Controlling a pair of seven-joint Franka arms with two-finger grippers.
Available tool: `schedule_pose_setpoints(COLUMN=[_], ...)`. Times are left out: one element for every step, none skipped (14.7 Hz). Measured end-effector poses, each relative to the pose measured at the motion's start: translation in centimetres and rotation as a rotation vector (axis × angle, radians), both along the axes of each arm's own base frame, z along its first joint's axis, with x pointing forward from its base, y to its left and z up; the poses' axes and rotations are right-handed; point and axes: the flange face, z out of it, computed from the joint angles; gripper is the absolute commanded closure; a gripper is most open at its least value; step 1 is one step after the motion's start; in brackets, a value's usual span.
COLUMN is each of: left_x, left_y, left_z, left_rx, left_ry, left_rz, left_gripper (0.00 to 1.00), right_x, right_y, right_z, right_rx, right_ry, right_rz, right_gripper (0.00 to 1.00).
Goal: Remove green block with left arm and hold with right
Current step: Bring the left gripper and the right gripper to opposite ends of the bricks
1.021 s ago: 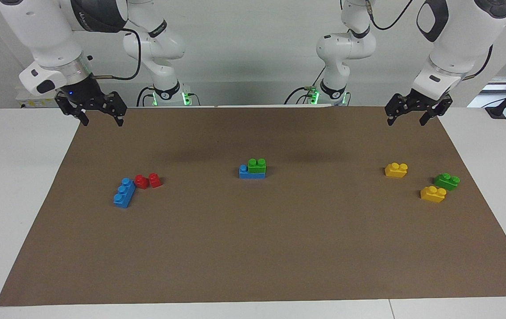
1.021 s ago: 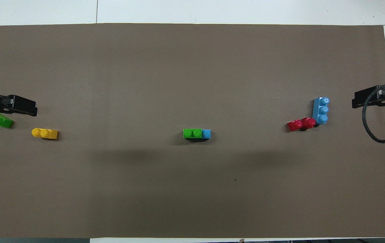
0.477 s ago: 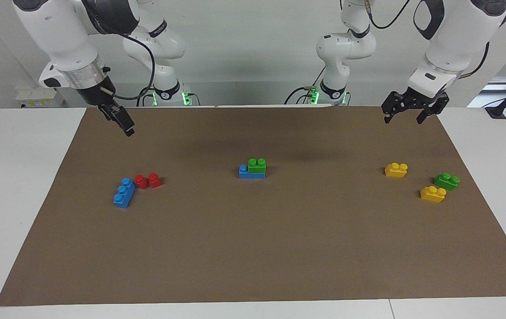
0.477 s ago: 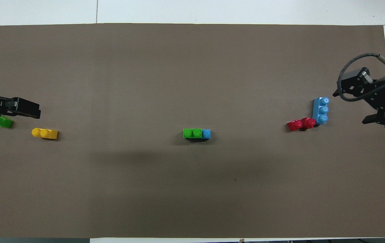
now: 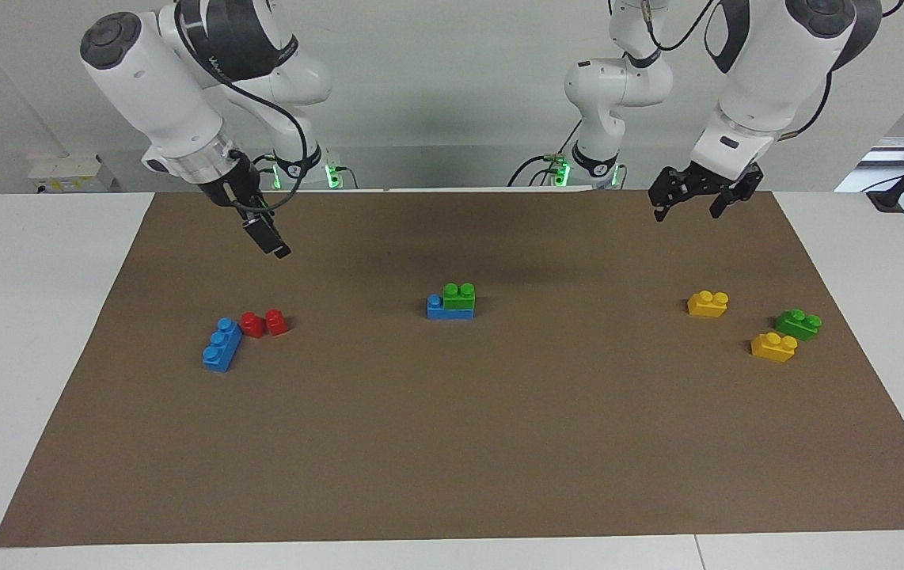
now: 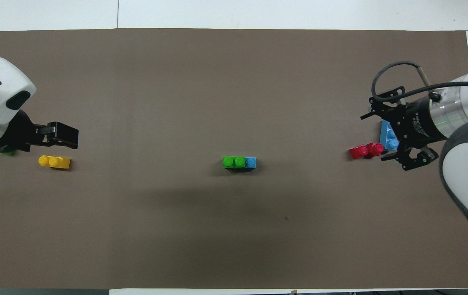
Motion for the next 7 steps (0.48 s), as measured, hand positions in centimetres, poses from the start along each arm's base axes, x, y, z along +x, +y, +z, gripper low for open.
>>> schedule_pose_setpoints(left_x=[-0.3, -0.5, -0.8, -1.1, -1.5, -2.0, -2.6], left_y=[-0.7, -1.3, -2.0, -2.8, -3.8, -4.9, -6.1], left_z=[-0.1, -0.1, -0.1, -0.2, -0.4, -0.7, -1.0], left_rx=[-0.002, -0.004, -0.007, -0.008, -0.005, 0.001, 0.009], left_ry=[0.002, 0.004, 0.006, 0.009, 0.013, 0.018, 0.021], left_rz=[0.02, 0.043, 0.071, 0.106, 0.145, 0.186, 0.232], left_gripper=[0.0, 0.0, 0.0, 0.0, 0.0, 0.0, 0.0], right_x=[0.1, 0.1, 0.2, 0.3, 0.3, 0.3, 0.3], right_y=[0.5, 1.0, 1.6, 2.1, 2.9, 3.8, 4.7], right_z=[-0.9, -1.9, -2.8, -3.6, -4.4, -5.1, -6.2], right_rx=[0.021, 0.037, 0.046, 0.049, 0.048, 0.047, 0.047], right_ry=[0.018, 0.038, 0.059, 0.08, 0.101, 0.118, 0.127], right_rz=[-0.05, -0.102, -0.154, -0.192, -0.214, -0.233, -0.255], right_gripper=[0.0, 0.0, 0.0, 0.0, 0.0, 0.0, 0.0])
